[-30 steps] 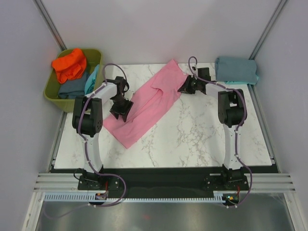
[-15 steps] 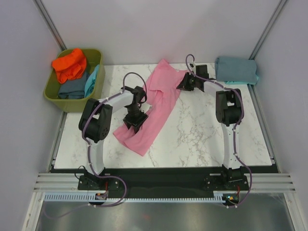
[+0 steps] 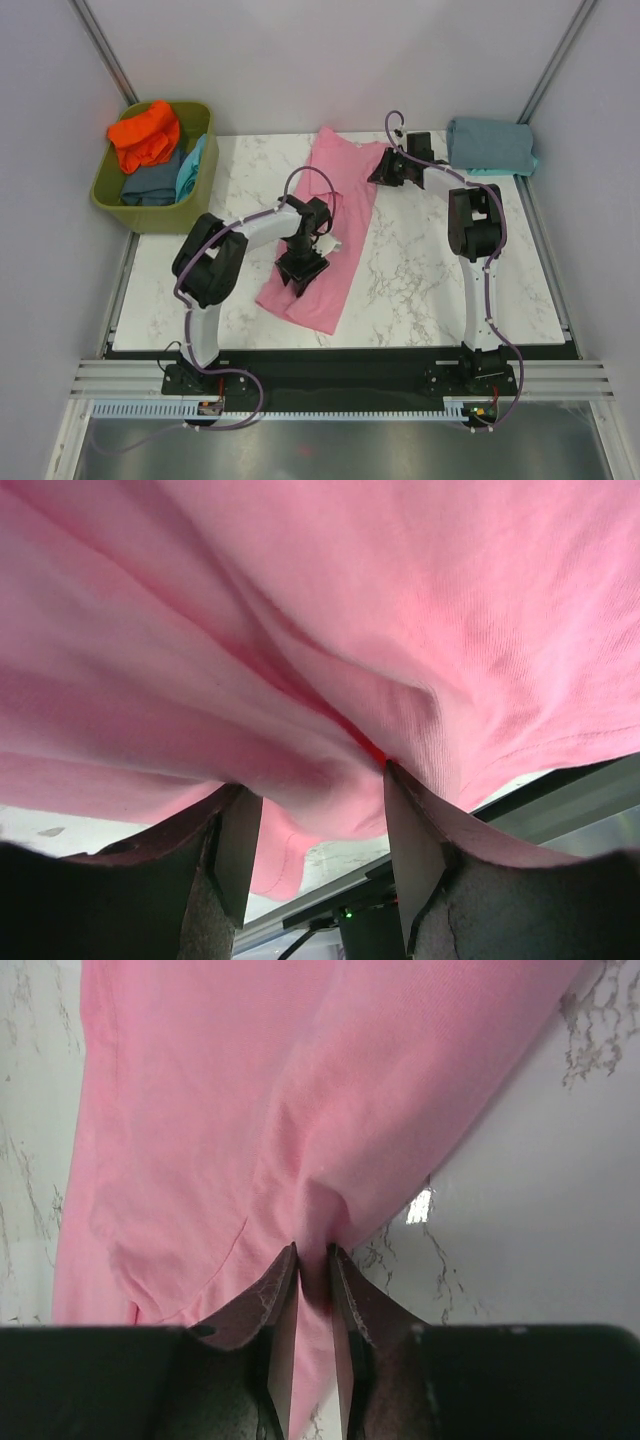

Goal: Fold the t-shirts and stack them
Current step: Fold the tshirt

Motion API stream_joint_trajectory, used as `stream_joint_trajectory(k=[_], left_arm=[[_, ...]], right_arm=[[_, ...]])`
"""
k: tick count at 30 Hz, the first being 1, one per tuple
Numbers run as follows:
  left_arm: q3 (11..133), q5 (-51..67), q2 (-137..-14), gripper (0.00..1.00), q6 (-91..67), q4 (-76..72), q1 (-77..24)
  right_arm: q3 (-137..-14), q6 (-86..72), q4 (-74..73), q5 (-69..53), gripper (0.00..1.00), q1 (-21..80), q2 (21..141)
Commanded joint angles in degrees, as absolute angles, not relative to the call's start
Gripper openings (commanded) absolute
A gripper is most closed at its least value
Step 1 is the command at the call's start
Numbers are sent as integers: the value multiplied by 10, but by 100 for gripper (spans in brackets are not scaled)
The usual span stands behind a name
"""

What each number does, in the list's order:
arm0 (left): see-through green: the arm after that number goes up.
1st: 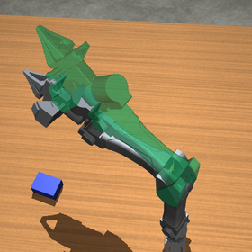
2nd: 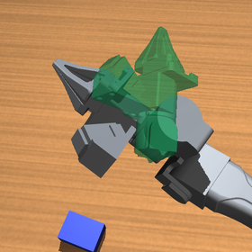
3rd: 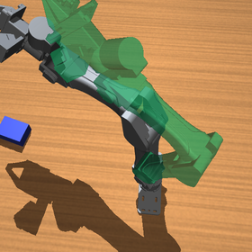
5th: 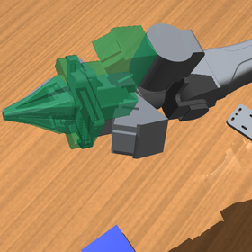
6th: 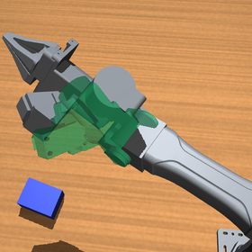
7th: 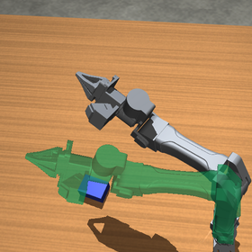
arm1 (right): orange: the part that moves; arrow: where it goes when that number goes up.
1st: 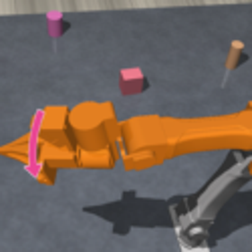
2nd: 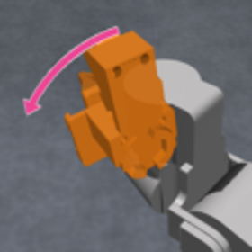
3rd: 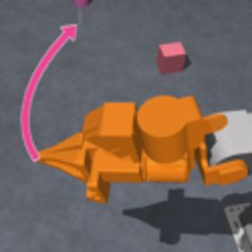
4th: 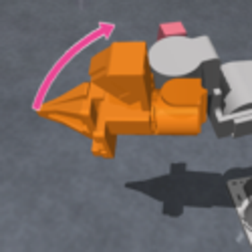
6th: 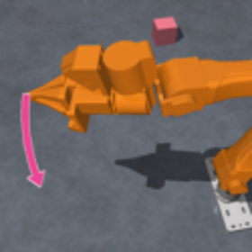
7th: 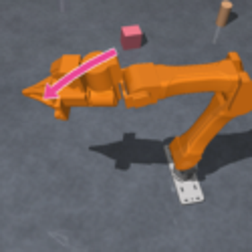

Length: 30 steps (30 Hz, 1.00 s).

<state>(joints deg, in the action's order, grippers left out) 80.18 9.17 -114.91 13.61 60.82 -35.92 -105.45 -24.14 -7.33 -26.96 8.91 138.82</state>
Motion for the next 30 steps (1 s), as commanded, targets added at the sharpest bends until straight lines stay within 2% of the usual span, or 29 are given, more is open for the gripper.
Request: stream_joint_trajectory(k=[1, 16, 27, 30], left_arm=[[812, 109, -1136, 59, 133, 608, -387], [914, 127, -1208, 58, 109, 603, -472], [856, 91, -1163, 58, 116, 592, -497], [854, 76, -1158, 58, 120, 594, -499]], right_arm=[[-1078, -231, -67, -264, 27, 92, 1384], [-1131, -203, -76, -247, 30, 91, 1409], [-1175, -216, -57, -235, 31, 92, 1453], [-1196, -215, -51, -229, 27, 93, 1469]])
